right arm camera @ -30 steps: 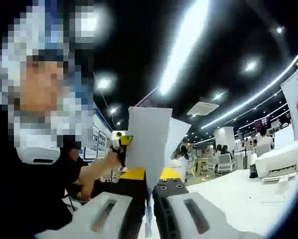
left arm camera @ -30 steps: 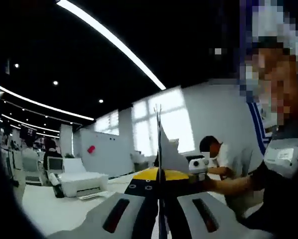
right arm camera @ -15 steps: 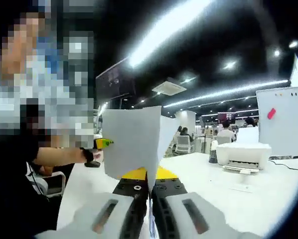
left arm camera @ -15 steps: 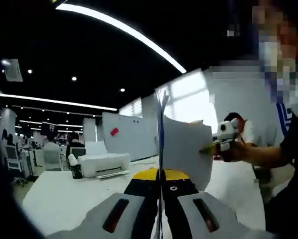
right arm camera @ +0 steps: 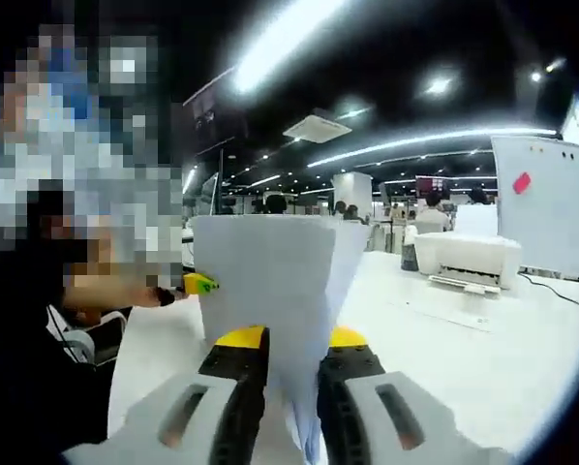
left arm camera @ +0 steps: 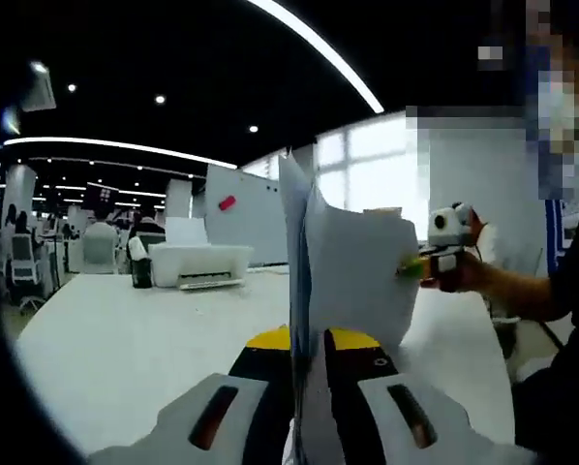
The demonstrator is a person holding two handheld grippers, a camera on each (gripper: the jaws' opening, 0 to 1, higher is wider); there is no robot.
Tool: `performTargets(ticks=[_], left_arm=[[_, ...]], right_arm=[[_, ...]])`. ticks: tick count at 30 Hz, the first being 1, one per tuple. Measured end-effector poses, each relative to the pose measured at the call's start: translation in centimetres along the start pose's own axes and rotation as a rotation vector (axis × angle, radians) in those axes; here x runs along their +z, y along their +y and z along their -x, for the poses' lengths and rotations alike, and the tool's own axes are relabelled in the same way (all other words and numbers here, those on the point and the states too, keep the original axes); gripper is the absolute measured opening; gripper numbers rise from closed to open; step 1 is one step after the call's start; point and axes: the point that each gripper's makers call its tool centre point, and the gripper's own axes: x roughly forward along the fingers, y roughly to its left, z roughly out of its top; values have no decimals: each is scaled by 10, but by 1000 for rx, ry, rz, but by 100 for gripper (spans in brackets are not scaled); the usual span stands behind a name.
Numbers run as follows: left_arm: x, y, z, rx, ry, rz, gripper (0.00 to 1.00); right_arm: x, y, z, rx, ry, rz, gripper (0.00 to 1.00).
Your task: Organize the stack of printing papers by aligning and flattening the scattered papers on the table
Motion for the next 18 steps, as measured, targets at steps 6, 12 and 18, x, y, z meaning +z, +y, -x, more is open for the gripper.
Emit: performTargets(ticks=[6,12,18], left_arm=[[6,-9,-7,-32,-2,-1,16],[-12,-4,-5,-9,34,15,16],[-11,-3,3,-14,25,36,16]], right_arm=[[5,-5,-4,-45,-17,3,24],[-6,-8,-1,-54,7,12,25],[-3,-2,10,-11,-23,-1,25]])
